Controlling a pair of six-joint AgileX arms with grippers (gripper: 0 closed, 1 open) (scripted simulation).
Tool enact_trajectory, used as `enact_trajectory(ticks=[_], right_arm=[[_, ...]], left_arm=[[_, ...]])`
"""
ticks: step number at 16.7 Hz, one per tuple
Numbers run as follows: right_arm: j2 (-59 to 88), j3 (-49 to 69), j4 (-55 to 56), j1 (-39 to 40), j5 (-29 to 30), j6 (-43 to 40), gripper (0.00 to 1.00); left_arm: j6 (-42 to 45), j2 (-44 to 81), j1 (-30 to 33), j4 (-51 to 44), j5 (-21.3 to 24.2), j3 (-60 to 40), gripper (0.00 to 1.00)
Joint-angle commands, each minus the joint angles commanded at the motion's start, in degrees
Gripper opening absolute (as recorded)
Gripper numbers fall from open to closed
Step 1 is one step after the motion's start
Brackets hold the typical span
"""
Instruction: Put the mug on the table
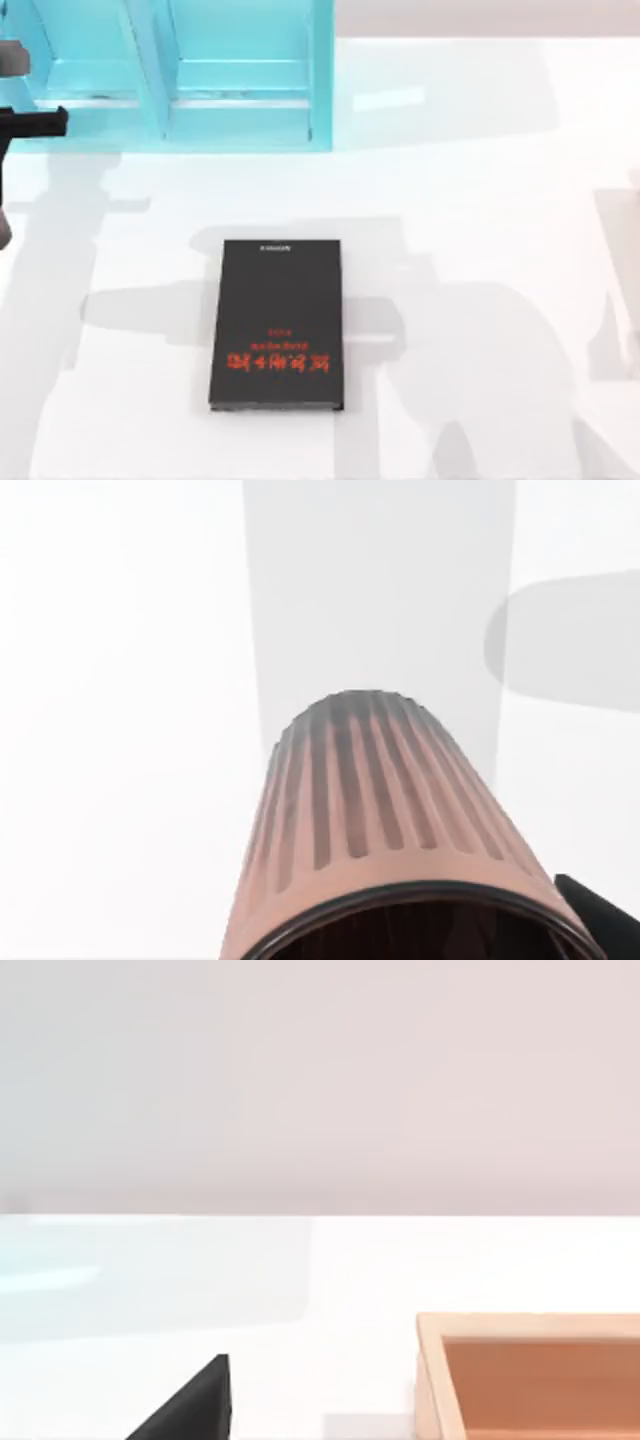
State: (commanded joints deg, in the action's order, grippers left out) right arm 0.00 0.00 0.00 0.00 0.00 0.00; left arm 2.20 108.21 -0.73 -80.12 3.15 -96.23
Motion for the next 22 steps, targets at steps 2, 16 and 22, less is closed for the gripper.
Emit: enact_trajectory(ticks=[2, 16, 22], right_arm=[[0.0, 0.0, 0.0, 0.0, 0.0, 0.0, 1.00], [0.0, 0.0, 0.0, 0.0, 0.0, 0.0, 1.00], [0.0, 0.0, 0.0, 0.0, 0.0, 0.0, 1.00]], left_arm=[[0.1, 0.3, 0.2, 0.3, -0.2, 0.0, 0.00], [0.8, 1.1, -0.8, 14.4, 0.0, 13.3, 0.15], [0.8, 1.1, -0.8, 14.4, 0.0, 13.3, 0.60]])
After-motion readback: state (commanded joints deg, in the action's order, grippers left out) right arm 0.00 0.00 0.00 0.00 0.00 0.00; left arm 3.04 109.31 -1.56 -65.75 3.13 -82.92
